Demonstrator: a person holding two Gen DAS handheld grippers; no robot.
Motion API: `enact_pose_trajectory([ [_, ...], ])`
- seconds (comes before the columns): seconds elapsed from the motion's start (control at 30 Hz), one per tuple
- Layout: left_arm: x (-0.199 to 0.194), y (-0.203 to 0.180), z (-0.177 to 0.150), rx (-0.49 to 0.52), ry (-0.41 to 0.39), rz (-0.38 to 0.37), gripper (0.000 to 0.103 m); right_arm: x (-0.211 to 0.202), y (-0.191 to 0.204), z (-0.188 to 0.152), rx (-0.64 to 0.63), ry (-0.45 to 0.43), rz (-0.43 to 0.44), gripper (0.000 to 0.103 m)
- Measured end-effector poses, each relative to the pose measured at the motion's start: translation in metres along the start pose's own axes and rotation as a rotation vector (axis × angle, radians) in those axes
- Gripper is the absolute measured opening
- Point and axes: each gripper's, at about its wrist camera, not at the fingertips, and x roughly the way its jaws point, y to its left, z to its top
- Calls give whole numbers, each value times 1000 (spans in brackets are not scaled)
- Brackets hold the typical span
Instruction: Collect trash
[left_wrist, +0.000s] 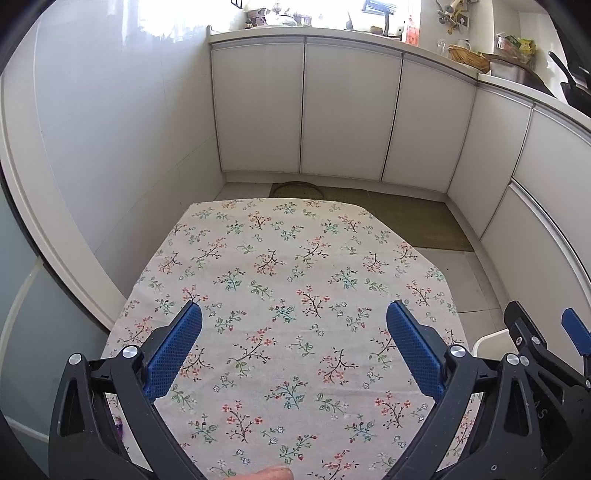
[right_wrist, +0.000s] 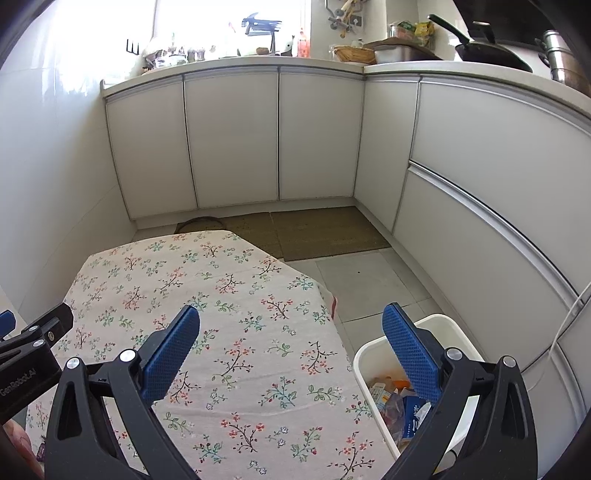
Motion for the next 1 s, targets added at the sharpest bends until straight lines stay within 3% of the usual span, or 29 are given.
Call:
enact_pose_trajectory([
  [1.0,1,-10,-3,-2,9,-21,96,-3,-7,3,19,-30,-23,96],
])
